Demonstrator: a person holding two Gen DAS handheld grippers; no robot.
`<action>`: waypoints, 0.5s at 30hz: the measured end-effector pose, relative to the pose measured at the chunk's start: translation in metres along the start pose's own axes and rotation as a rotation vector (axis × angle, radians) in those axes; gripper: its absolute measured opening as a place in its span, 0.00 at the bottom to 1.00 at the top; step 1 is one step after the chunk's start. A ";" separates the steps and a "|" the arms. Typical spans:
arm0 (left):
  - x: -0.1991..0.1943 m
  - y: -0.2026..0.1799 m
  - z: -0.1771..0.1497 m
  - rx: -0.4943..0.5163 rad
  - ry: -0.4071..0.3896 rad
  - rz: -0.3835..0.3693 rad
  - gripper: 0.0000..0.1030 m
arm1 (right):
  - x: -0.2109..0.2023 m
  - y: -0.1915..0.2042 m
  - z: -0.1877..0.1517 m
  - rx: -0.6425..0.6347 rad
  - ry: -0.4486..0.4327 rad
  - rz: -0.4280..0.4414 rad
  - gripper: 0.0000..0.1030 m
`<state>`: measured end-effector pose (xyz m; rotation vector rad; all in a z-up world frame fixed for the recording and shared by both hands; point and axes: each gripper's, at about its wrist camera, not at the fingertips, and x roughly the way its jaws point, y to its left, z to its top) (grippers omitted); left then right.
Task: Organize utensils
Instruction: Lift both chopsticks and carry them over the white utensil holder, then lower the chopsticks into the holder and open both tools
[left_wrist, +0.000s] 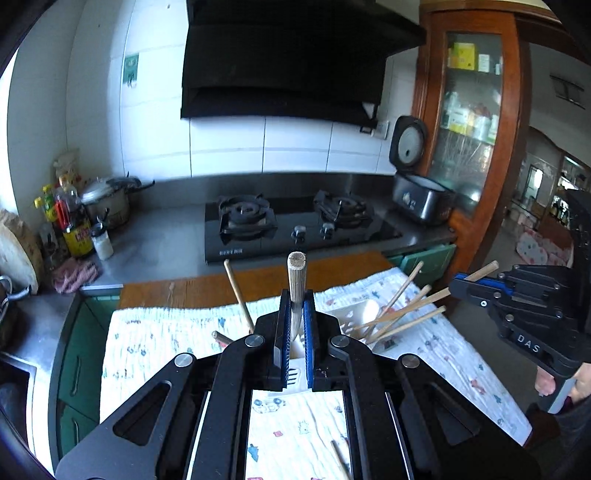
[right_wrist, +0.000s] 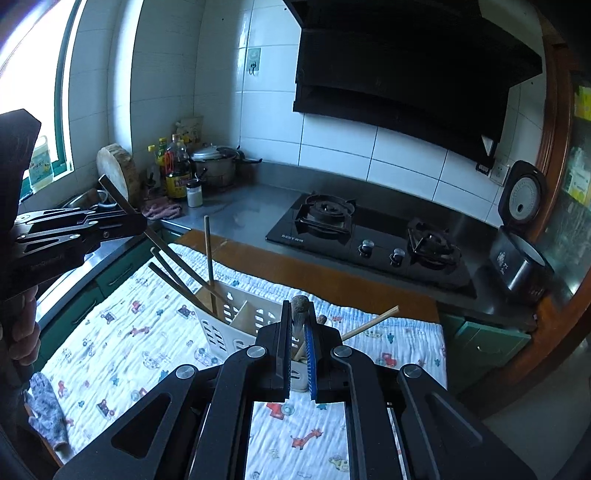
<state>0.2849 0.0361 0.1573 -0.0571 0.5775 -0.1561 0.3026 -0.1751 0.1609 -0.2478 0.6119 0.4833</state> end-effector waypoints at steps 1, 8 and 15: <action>0.005 0.002 0.000 -0.002 0.012 0.004 0.05 | 0.005 0.001 0.000 -0.008 0.015 0.000 0.06; 0.040 0.016 -0.010 -0.040 0.106 -0.003 0.05 | 0.033 -0.001 -0.002 -0.010 0.078 -0.004 0.06; 0.067 0.023 -0.015 -0.060 0.174 -0.007 0.05 | 0.054 -0.003 -0.001 -0.003 0.126 -0.016 0.06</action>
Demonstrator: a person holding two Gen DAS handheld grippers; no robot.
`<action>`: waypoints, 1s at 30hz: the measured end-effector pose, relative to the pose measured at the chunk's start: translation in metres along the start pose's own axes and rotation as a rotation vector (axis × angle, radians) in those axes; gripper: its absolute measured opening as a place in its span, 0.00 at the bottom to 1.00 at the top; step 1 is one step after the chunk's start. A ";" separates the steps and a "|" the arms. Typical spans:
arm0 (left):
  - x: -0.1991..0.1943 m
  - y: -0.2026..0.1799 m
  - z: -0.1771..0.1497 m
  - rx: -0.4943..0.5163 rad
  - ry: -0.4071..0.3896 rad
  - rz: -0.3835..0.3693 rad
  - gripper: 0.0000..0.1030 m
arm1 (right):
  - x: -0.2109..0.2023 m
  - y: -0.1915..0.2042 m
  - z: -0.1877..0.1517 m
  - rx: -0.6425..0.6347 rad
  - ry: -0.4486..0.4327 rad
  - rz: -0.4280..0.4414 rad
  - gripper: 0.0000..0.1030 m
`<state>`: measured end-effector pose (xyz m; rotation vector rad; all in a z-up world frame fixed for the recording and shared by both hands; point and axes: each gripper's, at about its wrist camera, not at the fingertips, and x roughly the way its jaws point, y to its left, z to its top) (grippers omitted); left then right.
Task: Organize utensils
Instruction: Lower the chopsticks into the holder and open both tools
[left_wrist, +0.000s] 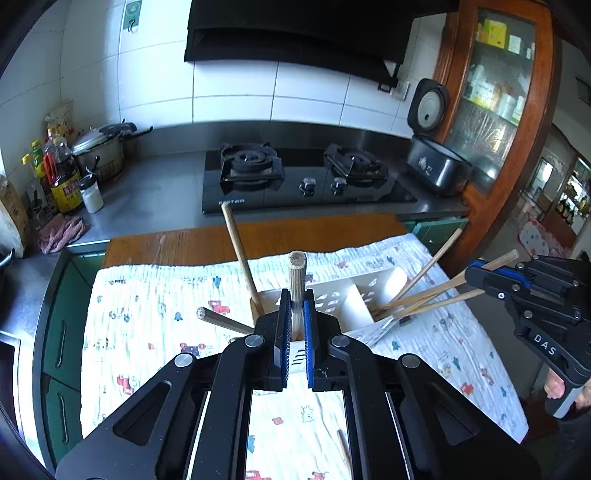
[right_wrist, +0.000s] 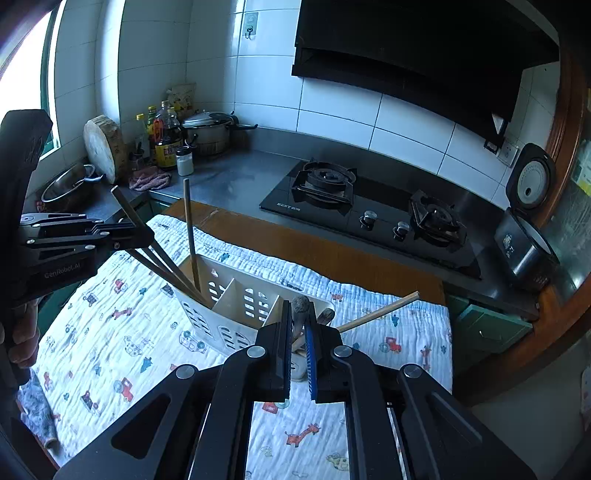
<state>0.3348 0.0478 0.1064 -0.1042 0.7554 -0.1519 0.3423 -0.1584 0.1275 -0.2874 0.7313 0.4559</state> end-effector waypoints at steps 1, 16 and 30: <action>0.003 0.001 -0.001 -0.003 0.007 -0.003 0.05 | 0.002 0.000 0.000 0.000 0.005 0.001 0.07; 0.009 0.007 -0.008 -0.030 0.017 0.004 0.07 | 0.011 0.005 -0.003 0.006 0.012 -0.006 0.08; -0.026 -0.002 -0.011 -0.022 -0.048 -0.008 0.28 | -0.025 -0.001 -0.009 0.025 -0.070 -0.039 0.36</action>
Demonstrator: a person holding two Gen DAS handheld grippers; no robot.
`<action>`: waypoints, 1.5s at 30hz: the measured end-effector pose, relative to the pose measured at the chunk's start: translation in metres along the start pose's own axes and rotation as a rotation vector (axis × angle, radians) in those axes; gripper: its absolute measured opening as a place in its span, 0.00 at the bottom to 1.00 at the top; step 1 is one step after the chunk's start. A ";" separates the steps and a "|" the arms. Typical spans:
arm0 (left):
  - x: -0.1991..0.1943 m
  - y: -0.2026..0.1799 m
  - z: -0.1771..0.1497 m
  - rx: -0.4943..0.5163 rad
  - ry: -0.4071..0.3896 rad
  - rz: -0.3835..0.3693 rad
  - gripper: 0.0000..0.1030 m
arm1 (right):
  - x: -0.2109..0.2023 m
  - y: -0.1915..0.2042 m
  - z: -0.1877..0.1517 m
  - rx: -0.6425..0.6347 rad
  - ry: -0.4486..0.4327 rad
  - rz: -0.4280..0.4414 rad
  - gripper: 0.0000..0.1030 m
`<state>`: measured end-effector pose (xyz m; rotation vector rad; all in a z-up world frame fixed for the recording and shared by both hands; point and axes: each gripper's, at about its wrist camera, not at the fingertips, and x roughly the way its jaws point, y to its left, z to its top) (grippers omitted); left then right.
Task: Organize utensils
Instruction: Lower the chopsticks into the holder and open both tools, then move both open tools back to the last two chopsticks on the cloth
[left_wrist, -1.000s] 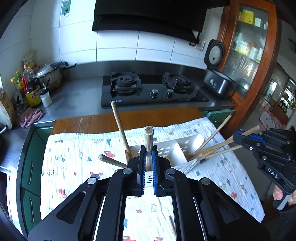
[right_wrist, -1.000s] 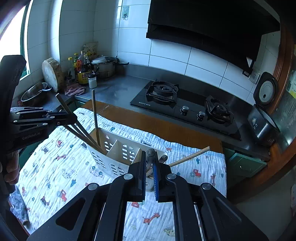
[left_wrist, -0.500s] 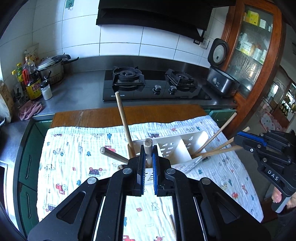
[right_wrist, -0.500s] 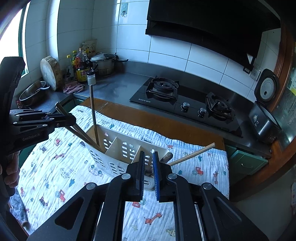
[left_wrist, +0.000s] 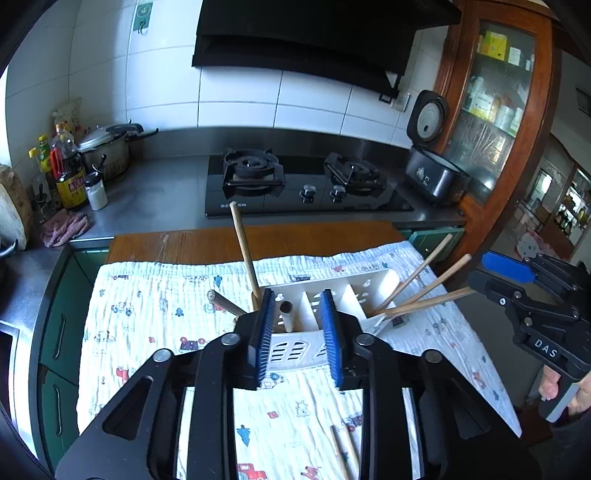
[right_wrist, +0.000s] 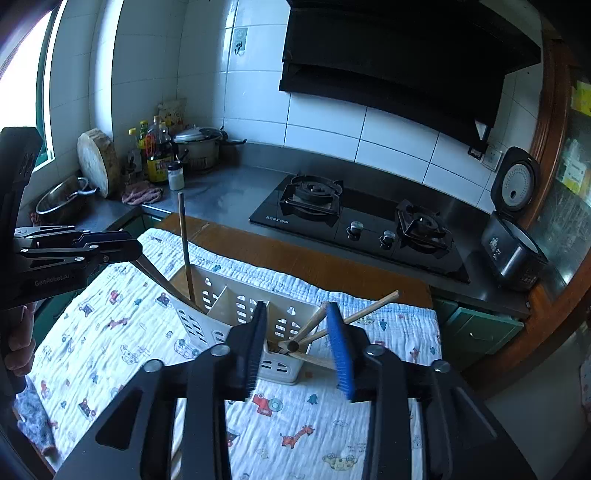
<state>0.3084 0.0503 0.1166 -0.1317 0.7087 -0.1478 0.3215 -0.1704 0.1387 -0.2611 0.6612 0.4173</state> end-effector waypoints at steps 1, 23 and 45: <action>-0.005 -0.002 -0.001 0.006 -0.007 0.002 0.34 | -0.005 0.000 -0.001 -0.002 -0.011 -0.002 0.38; -0.090 -0.019 -0.089 0.016 -0.120 0.048 0.72 | -0.100 0.028 -0.086 0.012 -0.138 -0.004 0.71; -0.122 -0.005 -0.218 -0.051 -0.133 0.192 0.83 | -0.090 0.078 -0.236 0.132 -0.064 0.041 0.72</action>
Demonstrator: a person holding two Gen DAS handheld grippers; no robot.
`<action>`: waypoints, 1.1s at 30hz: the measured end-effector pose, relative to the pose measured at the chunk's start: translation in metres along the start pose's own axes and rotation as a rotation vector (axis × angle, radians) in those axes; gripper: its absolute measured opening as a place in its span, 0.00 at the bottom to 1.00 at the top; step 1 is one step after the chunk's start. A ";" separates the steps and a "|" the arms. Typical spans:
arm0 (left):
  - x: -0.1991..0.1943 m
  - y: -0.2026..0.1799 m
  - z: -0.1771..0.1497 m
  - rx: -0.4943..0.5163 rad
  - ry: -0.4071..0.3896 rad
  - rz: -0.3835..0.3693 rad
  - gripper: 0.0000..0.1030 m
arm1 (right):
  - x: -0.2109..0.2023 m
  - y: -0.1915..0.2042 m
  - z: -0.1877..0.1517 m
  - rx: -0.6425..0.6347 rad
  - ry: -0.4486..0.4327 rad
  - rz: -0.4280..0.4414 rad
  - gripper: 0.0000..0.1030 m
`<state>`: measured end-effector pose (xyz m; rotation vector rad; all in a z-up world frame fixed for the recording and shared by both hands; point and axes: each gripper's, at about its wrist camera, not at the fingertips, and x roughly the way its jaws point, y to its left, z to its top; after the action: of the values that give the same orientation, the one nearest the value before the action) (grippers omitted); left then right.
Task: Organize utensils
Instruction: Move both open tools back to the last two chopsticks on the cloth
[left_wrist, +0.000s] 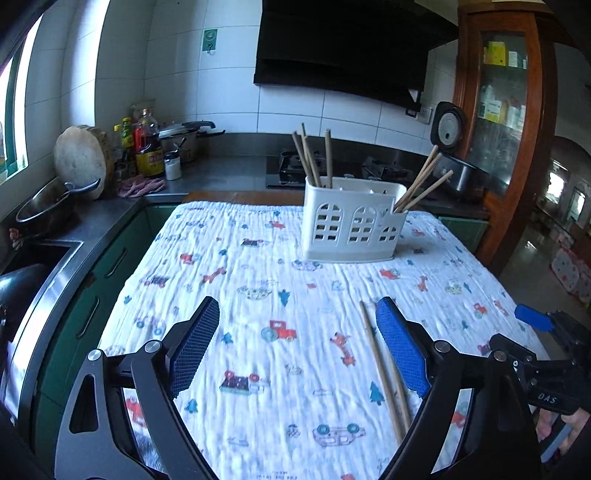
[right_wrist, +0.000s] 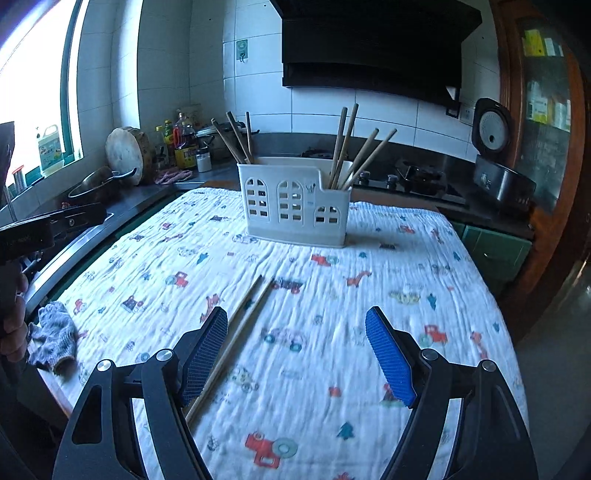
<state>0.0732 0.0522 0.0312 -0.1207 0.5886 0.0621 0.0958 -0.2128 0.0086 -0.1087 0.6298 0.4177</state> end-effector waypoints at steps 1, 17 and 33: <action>0.000 0.003 -0.004 -0.010 0.007 0.006 0.83 | 0.001 0.003 -0.007 0.012 0.007 0.012 0.72; -0.002 0.041 -0.038 -0.078 0.035 0.046 0.83 | 0.042 0.055 -0.064 0.067 0.126 0.031 0.50; 0.005 0.056 -0.056 -0.078 0.057 0.030 0.83 | 0.071 0.079 -0.066 0.093 0.199 -0.003 0.14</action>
<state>0.0410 0.1002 -0.0235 -0.1898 0.6450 0.1112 0.0790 -0.1312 -0.0840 -0.0628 0.8442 0.3768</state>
